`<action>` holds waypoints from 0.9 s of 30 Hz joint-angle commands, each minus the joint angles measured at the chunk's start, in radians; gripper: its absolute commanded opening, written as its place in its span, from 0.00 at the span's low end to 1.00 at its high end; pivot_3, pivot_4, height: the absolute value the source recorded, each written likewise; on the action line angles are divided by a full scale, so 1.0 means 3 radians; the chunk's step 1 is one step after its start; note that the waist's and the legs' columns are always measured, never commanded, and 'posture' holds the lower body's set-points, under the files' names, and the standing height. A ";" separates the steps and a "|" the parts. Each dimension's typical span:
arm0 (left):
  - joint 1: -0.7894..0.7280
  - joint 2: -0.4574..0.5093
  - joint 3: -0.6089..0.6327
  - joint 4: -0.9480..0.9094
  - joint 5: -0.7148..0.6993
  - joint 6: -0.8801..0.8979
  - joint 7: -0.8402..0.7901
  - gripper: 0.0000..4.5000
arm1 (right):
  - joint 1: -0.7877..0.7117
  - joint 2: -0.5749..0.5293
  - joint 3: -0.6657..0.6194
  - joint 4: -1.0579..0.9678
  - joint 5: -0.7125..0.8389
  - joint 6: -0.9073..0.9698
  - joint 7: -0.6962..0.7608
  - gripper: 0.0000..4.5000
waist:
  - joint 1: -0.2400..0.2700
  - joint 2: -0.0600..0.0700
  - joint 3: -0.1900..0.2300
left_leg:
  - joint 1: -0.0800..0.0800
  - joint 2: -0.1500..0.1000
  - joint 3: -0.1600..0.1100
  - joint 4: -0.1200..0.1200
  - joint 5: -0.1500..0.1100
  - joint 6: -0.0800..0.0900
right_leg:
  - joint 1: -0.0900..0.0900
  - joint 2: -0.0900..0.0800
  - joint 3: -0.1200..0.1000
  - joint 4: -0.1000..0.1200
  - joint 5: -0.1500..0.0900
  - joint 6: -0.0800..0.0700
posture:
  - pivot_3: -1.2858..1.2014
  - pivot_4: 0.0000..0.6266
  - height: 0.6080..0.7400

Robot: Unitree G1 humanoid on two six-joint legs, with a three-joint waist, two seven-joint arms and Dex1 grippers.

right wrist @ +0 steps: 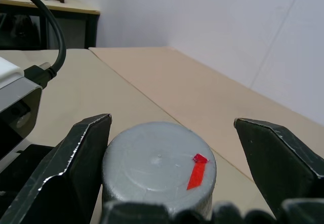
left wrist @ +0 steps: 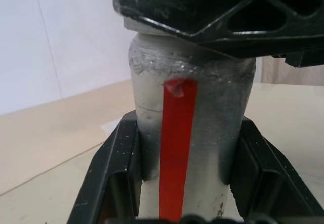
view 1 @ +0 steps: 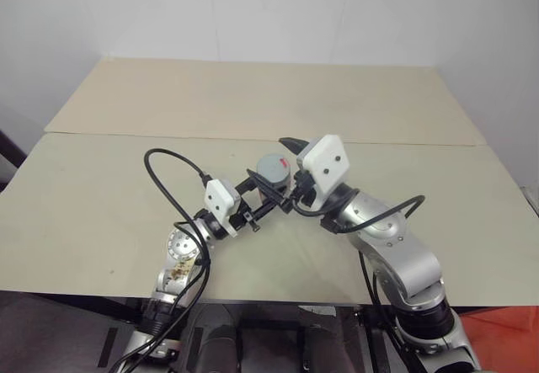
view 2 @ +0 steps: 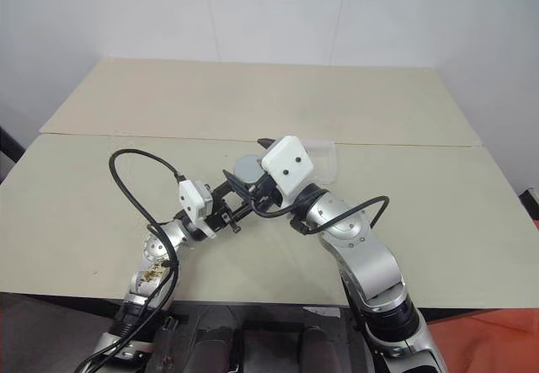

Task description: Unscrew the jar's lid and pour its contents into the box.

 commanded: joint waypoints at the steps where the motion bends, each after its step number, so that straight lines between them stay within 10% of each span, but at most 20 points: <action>1: -0.0017 0.0006 0.0077 -0.0115 -0.0136 -0.0006 -0.0029 0.43 | 0.0023 -0.0022 -0.0107 -0.0109 -0.0020 -0.0115 0.0022 0.99 | -0.0001 0.0000 0.0000 | 0.0000 0.0000 0.0000 0.0000 0.0000 0.0000 | 0.0000 0.0000 0.0000 0.0000 0.0000 0.0000 | 0.52 0.24 1.00; 27: -0.0094 0.0064 0.0228 0.0128 -0.0154 -0.0094 -0.0169 0.43 | 0.0238 -0.0403 -0.0480 -0.0165 0.0053 -0.0227 0.0266 0.99 | -0.0001 0.0000 0.0000 | 0.0000 0.0000 0.0000 0.0000 0.0000 0.0000 | 0.0001 0.0000 0.0000 -0.0001 0.0000 0.0000 | 0.52 0.24 1.00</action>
